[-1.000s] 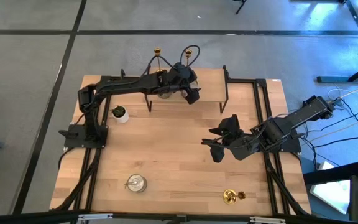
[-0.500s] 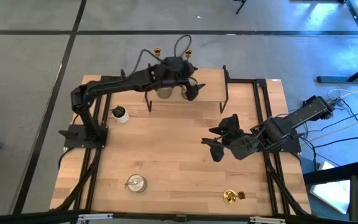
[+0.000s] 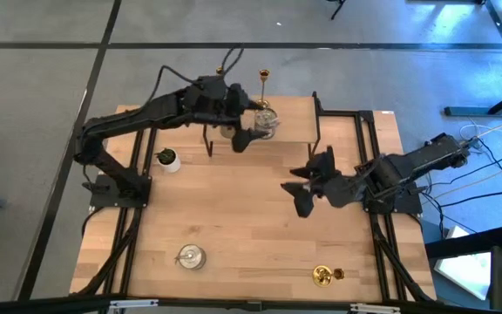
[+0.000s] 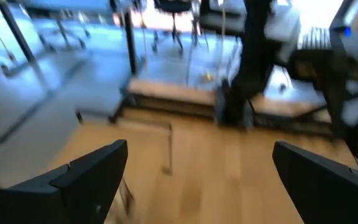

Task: Pick & Place candle stick holders
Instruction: Put the top silver scented candle on the shelf aligned with the other silver scented candle

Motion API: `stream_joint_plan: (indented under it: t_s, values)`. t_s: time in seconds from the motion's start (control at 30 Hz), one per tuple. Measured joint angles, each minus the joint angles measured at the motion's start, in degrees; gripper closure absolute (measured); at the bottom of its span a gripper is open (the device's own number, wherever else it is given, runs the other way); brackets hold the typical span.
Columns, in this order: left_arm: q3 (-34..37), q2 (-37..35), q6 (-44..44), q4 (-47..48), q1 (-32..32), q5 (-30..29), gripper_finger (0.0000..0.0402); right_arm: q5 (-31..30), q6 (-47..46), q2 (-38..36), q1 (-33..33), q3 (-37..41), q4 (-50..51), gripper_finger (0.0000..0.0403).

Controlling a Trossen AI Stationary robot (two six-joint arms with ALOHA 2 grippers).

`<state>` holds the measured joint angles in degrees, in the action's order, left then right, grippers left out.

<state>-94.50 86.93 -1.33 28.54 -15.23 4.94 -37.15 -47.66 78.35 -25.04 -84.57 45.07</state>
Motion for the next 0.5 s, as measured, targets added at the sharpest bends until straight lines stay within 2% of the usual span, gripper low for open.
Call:
stream_joint_plan:
  t_s: [0.2,0.3,0.5]
  values:
    - [0.3,0.0,-5.8,12.1,3.8,-0.1,0.0002,3.1,2.7,0.0,5.8,-5.5,1.1,0.0133]
    - [0.3,0.9,-5.3,16.8,7.1,0.0,0.0002,3.4,3.1,0.0,7.7,-8.1,4.1,0.0133]
    - [0.5,5.5,-8.8,14.3,12.4,-4.9,0.0002,4.4,3.1,0.0,10.8,-11.9,13.7,0.0133]
